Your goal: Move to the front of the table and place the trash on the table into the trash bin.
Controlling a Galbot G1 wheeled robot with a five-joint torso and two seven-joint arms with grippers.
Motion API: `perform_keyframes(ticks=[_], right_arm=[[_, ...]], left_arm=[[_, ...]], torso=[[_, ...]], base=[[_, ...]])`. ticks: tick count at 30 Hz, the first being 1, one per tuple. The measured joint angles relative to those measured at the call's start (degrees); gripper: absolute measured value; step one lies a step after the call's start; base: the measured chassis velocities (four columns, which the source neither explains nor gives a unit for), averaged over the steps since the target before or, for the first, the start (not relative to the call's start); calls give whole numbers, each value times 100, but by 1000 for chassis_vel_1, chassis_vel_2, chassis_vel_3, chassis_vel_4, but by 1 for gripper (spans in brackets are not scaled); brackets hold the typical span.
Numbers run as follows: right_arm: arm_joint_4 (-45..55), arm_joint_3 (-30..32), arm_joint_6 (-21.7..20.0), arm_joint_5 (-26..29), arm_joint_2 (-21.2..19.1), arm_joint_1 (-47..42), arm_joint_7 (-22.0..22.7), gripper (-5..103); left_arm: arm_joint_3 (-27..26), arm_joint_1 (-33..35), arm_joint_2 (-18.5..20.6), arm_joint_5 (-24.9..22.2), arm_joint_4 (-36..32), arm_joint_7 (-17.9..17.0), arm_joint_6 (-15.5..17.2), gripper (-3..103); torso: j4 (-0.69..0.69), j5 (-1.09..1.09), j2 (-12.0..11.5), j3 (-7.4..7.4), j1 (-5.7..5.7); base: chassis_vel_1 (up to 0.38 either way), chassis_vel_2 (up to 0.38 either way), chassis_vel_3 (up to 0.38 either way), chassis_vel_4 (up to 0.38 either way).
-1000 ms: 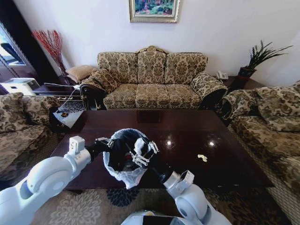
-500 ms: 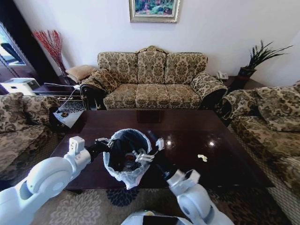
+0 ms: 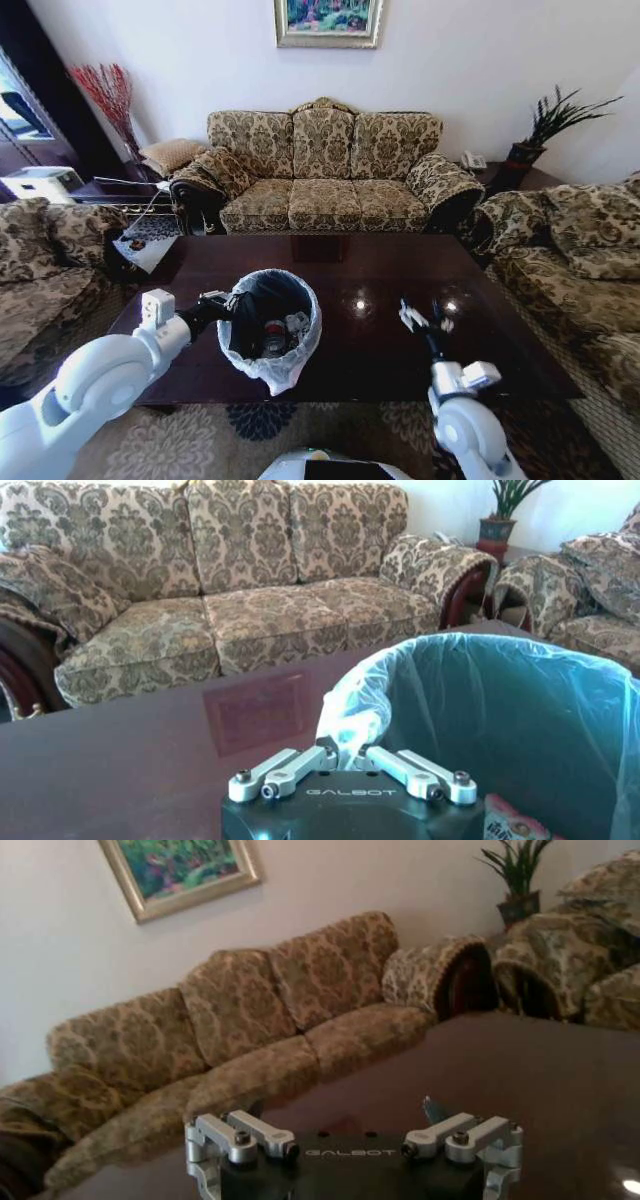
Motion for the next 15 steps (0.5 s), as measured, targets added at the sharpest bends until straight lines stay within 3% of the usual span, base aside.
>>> perform_keyframes(ticks=[9, 15], right_arm=[[-541, 20, 45, -29, 21, 274, 170, 100], [-1010, -16, 333, -551, 76, 343, 176, 100]], left_arm=[[39, 13, -93, 81, 5, 9, -5, 2], [52, -26, -70, 84, 36, 22, -12, 2]], torso=[[1, -1, 0, 0, 0], [0, 0, 0, 0, 0]], base=[[-108, -104, 103, 107], [-254, -222, 208, 222]])
